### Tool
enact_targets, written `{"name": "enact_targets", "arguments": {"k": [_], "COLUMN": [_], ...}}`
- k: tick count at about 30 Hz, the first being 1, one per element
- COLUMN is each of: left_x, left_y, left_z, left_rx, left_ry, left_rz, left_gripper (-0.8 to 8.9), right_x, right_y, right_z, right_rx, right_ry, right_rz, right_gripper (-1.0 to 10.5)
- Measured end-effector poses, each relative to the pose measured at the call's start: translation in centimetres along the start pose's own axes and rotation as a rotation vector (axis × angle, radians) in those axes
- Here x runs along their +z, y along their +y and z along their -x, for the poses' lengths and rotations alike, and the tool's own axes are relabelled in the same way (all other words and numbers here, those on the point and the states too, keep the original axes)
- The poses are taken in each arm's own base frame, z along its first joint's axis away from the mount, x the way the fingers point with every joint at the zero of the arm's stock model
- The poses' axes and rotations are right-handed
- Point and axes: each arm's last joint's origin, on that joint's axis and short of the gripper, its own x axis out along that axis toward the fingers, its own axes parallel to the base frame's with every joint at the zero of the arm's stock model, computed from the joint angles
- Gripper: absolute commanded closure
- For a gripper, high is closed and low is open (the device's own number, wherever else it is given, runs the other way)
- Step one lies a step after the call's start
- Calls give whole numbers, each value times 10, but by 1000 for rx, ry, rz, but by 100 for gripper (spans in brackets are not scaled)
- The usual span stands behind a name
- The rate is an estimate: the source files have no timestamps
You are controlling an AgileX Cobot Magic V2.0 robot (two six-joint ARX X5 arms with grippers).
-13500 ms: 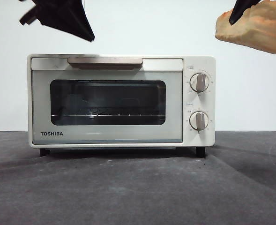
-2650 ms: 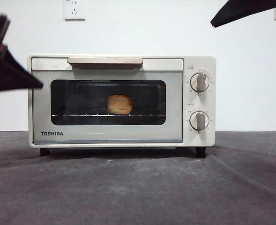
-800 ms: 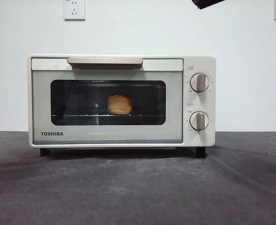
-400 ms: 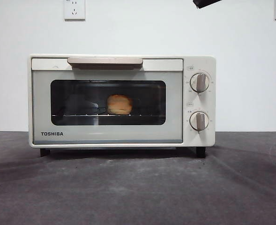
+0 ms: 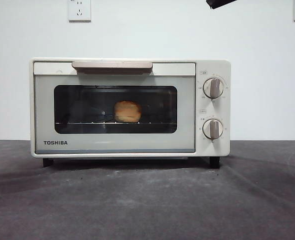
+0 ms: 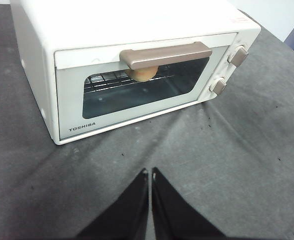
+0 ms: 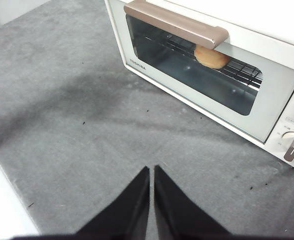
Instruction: The left arm flap open the oven, the right arm pick bread and place it into oven, the left arm flap close the oven
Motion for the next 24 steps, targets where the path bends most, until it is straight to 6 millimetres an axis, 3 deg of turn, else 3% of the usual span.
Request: {"name": "enact_targets", "arguments": {"k": [4,9,13,19,24], "left_x": [1,11,5,-28,-65], "left_y": [-1,-2,3,18,34], "left_z": [5,19,22,10,-14], "left_rx": [12,160,324,528,572], "left_ry": [-44,-329,-508,-545,-470], "left_rz": [-78,-218,-253,-216,-187], "left_gripper": [797,797,797,797,797], "right_x": [0,0,0,0,0], "right_y": [0,0,0,0,0], "right_z": [0,0,0,0,0], "right_rx": [0,0,0,0,0], "right_ry": [0,0,0,0,0], "right_rz": [0,0,0,0,0], "right_gripper": [936,936,936,936,936]}}
